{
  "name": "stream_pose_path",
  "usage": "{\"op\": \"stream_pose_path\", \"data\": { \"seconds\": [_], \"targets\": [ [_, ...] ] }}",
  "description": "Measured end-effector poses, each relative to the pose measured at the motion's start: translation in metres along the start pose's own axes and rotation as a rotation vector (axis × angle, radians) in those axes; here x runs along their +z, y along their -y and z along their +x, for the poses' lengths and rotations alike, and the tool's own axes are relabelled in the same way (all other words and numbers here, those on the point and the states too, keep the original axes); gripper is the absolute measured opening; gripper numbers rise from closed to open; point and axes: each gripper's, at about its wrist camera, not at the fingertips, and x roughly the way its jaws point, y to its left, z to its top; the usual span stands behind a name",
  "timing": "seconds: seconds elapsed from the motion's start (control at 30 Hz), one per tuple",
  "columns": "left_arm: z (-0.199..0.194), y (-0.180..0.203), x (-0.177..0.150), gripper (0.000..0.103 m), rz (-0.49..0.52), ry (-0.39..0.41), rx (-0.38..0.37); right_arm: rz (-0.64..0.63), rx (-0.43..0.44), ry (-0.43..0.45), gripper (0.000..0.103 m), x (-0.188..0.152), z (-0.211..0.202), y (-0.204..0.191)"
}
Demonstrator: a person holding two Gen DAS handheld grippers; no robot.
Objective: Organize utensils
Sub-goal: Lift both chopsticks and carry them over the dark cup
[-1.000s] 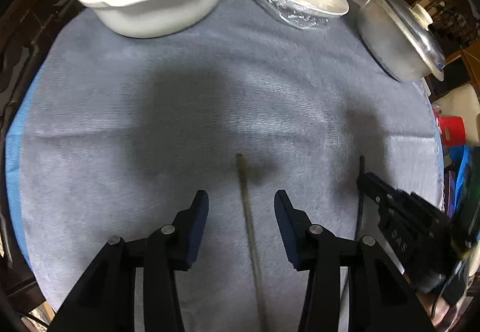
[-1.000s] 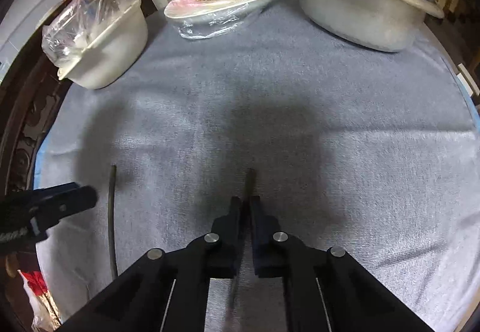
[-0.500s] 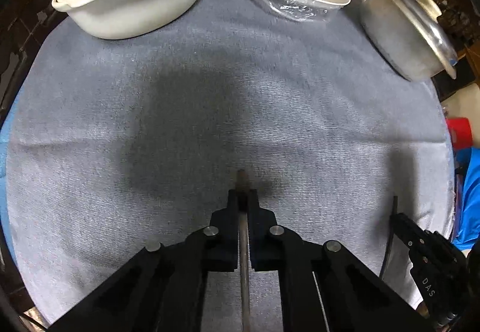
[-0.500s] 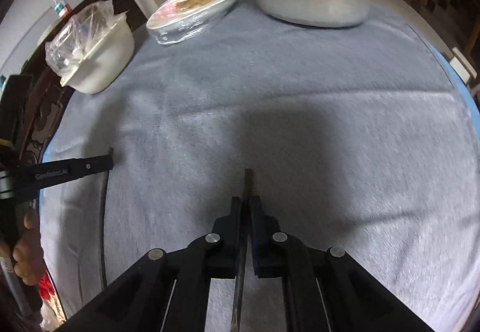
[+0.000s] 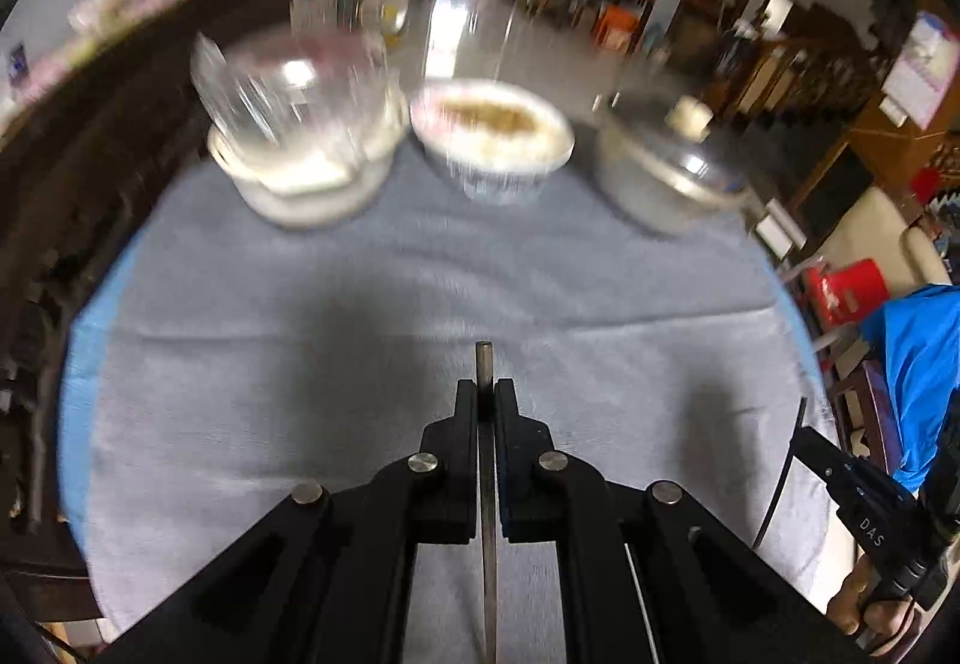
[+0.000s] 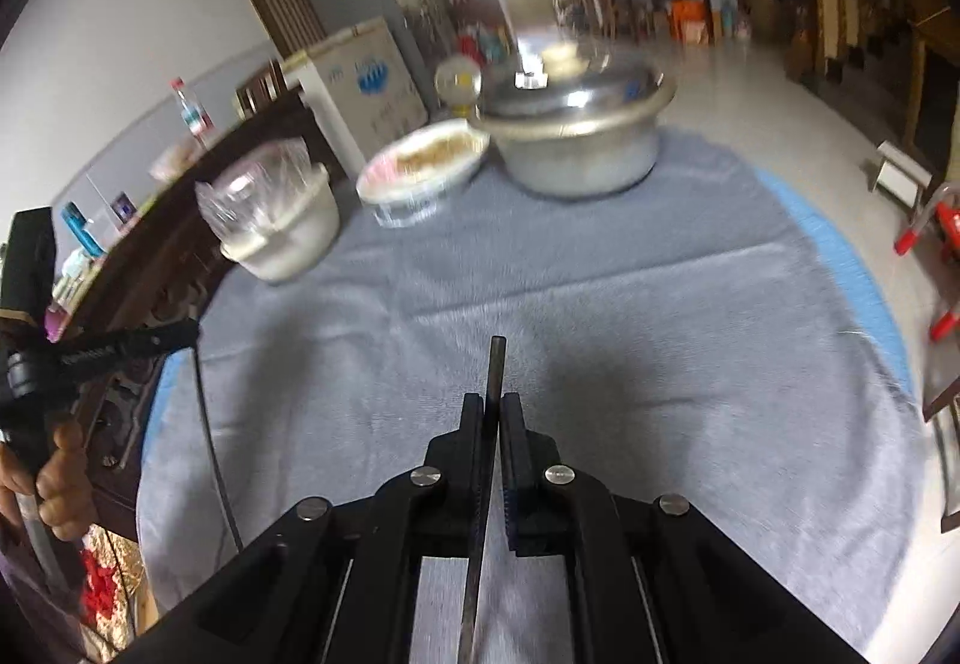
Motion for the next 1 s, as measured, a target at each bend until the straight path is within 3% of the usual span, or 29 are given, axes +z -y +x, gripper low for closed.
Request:
{"op": "stream_pose_path", "data": {
  "seconds": [0.17,0.53,0.73,1.0],
  "targets": [
    [-0.072,-0.005,-0.022,0.005,-0.016,0.155,-0.007,0.014,-0.033,0.145,0.006,-0.025,-0.061,0.000],
    [-0.166,-0.031,-0.093,0.005,-0.123,0.378,0.030,0.015,-0.059,0.355,0.006,-0.083,-0.159,-0.017],
    [-0.197,-0.034,-0.122,0.005,-0.132,0.447,0.039,-0.046,-0.079,0.420,0.006,-0.105,-0.190,-0.041],
    [-0.222,-0.032,-0.155,0.005,-0.135,0.461,0.030,-0.101,-0.070,0.468,0.006,-0.123,-0.222,-0.064]
  ]
}}
